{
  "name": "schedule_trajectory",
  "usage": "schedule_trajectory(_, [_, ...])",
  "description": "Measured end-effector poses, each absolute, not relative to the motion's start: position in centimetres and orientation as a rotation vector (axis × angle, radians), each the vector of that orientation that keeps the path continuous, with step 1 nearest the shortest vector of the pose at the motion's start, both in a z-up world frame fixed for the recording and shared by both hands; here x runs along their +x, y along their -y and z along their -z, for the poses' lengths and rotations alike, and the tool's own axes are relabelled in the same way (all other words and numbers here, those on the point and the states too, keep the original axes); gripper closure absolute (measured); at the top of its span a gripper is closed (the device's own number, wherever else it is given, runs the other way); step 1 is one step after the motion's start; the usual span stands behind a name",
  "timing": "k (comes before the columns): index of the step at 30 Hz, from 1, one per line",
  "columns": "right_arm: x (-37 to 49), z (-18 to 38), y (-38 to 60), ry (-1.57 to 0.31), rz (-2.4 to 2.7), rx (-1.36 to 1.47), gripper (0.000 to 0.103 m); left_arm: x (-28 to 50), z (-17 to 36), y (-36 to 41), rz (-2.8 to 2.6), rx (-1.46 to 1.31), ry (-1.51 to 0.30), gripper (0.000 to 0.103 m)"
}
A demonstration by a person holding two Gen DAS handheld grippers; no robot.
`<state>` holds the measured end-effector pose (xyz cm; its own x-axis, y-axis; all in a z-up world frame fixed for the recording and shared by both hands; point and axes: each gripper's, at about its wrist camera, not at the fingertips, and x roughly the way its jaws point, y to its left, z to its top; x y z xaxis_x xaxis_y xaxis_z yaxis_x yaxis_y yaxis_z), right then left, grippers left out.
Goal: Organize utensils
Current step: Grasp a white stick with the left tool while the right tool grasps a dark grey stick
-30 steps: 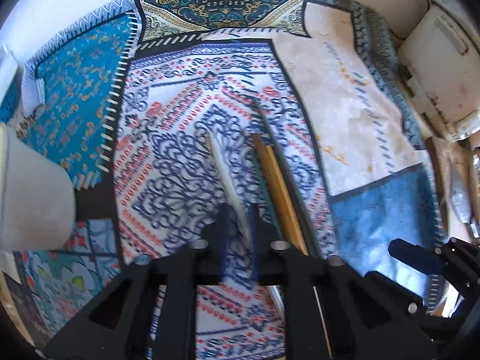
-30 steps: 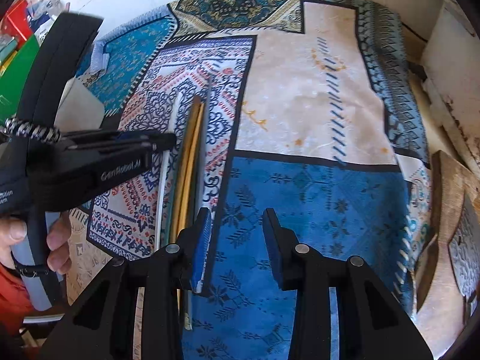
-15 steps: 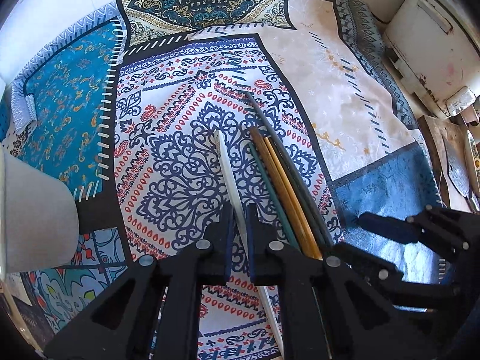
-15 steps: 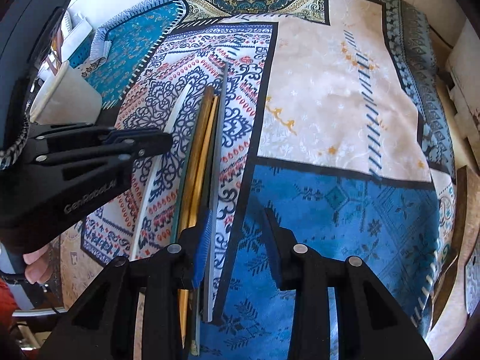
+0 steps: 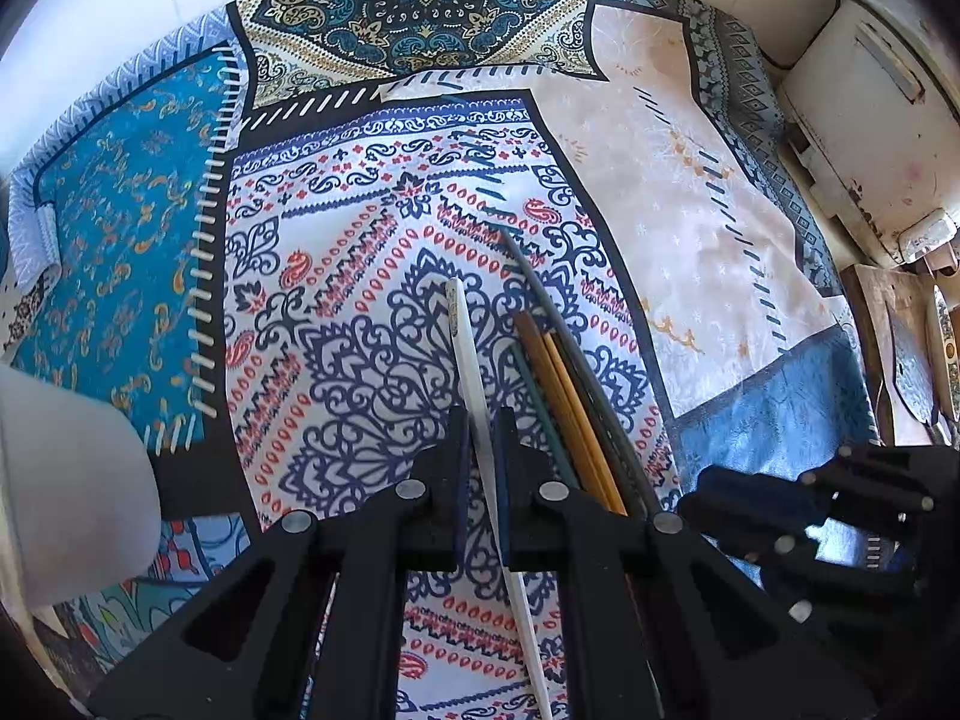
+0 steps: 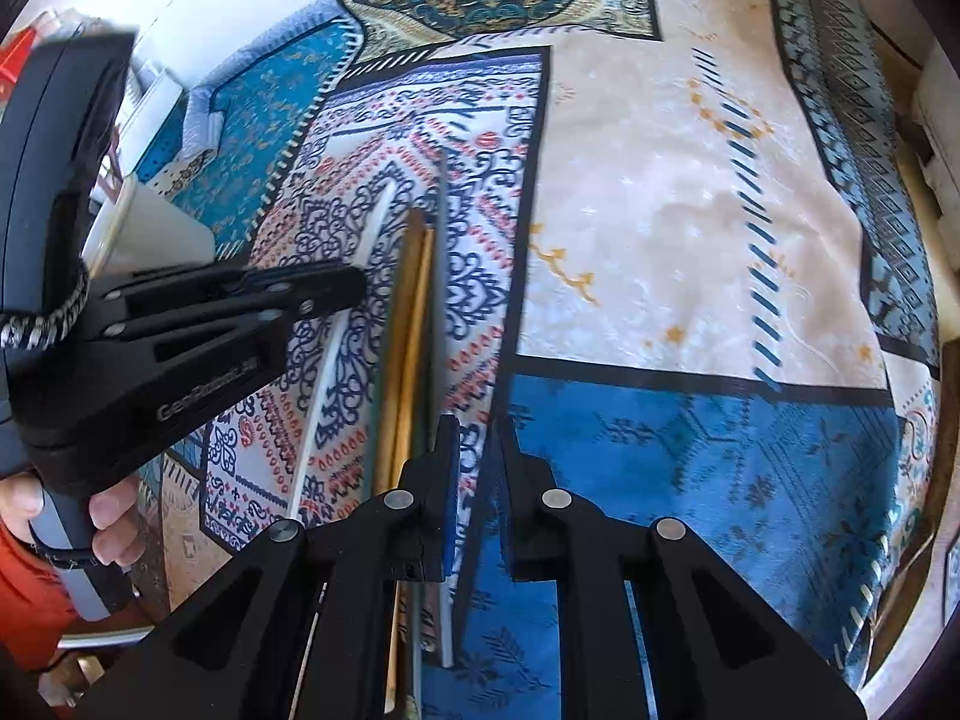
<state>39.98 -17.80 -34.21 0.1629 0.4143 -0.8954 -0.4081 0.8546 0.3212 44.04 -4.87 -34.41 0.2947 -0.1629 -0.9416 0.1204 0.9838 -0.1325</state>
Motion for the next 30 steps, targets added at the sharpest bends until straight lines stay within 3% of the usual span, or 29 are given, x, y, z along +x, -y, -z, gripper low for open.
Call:
schedule_trajectory(18, [41.4,34.8,12.4,-1.243,-0.584,-0.066,0.093,42.1,34.4,3.1,0.221,-0.069,-1.314,0.098])
schedule_trajectory(21, [41.8,35.0,11.5,-1.218,-0.564,-0.118,0.1,42.0,34.3,3.1,0.221,-0.063,-1.314,0.098])
schedule_trajectory(30, [43.5,35.1,11.1,-1.22,-0.591,-0.145,0.1,42.6,34.4,4.3,0.219,0.005,-1.315,0.097])
